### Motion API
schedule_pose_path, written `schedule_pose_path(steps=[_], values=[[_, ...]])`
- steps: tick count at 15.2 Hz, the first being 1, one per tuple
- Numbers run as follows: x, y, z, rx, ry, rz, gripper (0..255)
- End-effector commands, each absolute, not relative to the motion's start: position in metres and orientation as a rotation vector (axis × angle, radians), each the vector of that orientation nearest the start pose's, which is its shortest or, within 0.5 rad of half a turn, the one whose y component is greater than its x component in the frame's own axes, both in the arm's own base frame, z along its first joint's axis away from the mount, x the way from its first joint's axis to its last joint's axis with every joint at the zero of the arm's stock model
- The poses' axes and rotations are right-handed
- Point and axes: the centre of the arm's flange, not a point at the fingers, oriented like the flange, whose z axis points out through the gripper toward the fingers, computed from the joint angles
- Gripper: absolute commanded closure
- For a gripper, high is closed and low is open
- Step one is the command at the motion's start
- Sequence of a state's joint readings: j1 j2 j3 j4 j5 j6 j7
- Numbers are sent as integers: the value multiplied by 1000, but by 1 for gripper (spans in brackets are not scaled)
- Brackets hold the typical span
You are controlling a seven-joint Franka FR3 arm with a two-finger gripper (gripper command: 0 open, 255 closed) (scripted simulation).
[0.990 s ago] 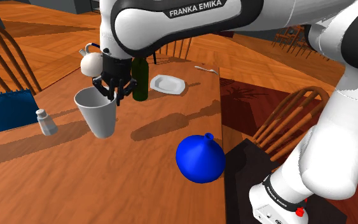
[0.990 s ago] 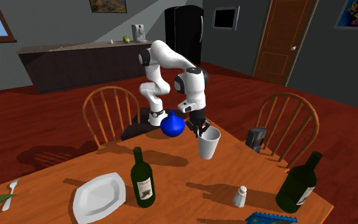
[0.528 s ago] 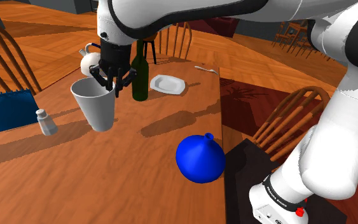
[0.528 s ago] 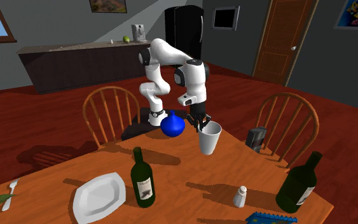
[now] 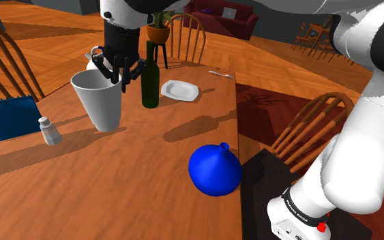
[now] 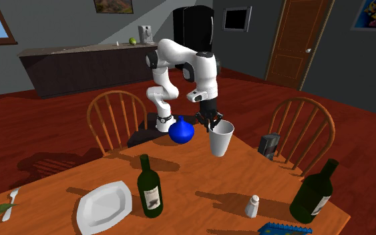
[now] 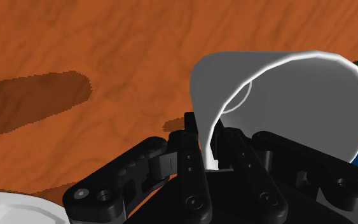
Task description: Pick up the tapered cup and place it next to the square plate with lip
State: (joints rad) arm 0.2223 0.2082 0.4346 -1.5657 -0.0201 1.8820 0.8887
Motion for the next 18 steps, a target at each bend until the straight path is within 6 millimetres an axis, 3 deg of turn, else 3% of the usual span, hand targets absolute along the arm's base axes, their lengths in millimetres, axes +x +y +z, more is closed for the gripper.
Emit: schedule_pose_path(steps=[1,11,18], values=[[516,367,556,-2982,361,-67,255],[516,367,606,-2982,361,-67,255],[524,274,607,-2982,361,-67,255]])
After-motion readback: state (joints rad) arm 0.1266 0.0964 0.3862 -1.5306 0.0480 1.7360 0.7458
